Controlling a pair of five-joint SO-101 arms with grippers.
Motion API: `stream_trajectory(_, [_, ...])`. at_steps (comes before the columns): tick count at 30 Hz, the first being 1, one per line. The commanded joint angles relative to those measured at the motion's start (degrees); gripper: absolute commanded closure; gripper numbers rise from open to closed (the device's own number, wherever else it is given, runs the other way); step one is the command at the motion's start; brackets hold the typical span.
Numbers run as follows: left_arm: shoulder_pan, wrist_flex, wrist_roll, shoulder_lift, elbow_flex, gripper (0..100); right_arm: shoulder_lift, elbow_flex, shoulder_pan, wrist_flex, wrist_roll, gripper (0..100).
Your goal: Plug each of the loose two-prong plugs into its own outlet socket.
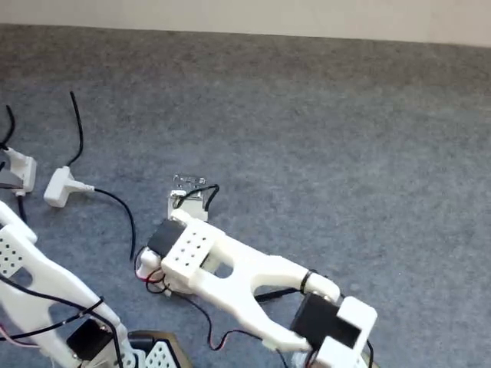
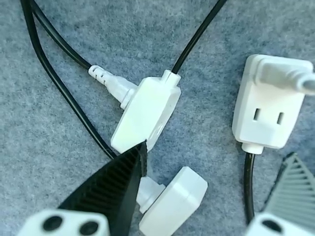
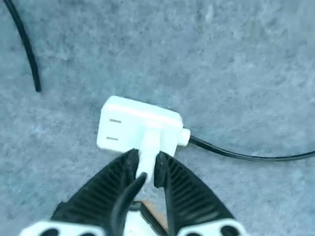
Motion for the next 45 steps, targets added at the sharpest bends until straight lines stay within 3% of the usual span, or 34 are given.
stream_trajectory(1, [-0.7, -0.1, 0.0, -0.7, -1.8, 60, 3.9, -1.3, -0.9, 0.3, 0.9, 99.5])
stream_trajectory(8, [-0.7, -0.1, 0.0, -0.7, -1.8, 60, 4.0, -1.6, -0.4, -1.5, 1.7, 99.5])
stream_trajectory(18, [0.9, 1.1, -0.1, -1.6, -2.7, 60, 3.6, -5.0, 0.1, -1.6, 20.3, 97.6])
stream_trajectory(22, [2.6, 6.1, -0.1, -2.3, -5.4, 60, 3.1, -5.9, -0.3, -1.3, 20.2, 85.5])
stream_trajectory(29, [3.1, 7.2, -0.1, -2.2, -8.7, 60, -6.0, -5.8, 0.0, -1.1, 20.6, 53.9])
stream_trajectory(32, [3.1, 7.3, -0.1, -2.1, -8.7, 60, -12.7, -5.8, 0.1, 0.6, 21.3, 49.9])
stream_trajectory(40, [8.2, 11.7, -0.4, -7.4, -7.4, 60, -36.3, -5.6, 6.0, -0.7, 37.2, 49.9])
stream_trajectory(45, [12.9, 11.7, -0.8, -22.2, 9.2, 60, -46.4, -1.5, 16.0, 2.2, 51.6, 51.1])
